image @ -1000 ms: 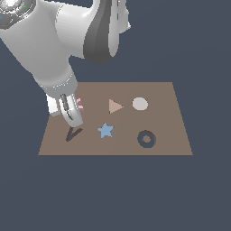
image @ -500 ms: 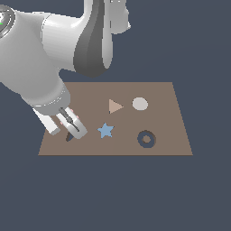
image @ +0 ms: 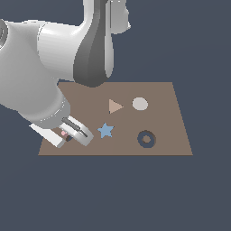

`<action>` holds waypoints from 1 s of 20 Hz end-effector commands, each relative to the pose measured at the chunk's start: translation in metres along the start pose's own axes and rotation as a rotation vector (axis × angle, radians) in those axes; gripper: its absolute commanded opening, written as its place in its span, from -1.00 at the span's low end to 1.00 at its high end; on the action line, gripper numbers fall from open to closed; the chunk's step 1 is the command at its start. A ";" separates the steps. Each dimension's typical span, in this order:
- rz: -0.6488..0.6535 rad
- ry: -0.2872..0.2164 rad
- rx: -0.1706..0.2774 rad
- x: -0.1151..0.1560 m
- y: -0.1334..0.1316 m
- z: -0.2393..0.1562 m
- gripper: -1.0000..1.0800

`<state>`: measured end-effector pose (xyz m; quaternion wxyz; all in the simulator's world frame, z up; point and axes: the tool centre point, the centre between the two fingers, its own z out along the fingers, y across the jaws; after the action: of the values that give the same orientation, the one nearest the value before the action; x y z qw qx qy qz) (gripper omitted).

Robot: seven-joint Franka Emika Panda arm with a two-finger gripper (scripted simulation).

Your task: Insert a designated object into the corresponding slot on a board.

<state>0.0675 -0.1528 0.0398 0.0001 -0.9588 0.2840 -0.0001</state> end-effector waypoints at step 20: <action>-0.080 0.000 -0.001 0.006 -0.010 0.010 0.92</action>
<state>0.0781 -0.1478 0.0300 -0.0004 -0.9694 0.2456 0.0002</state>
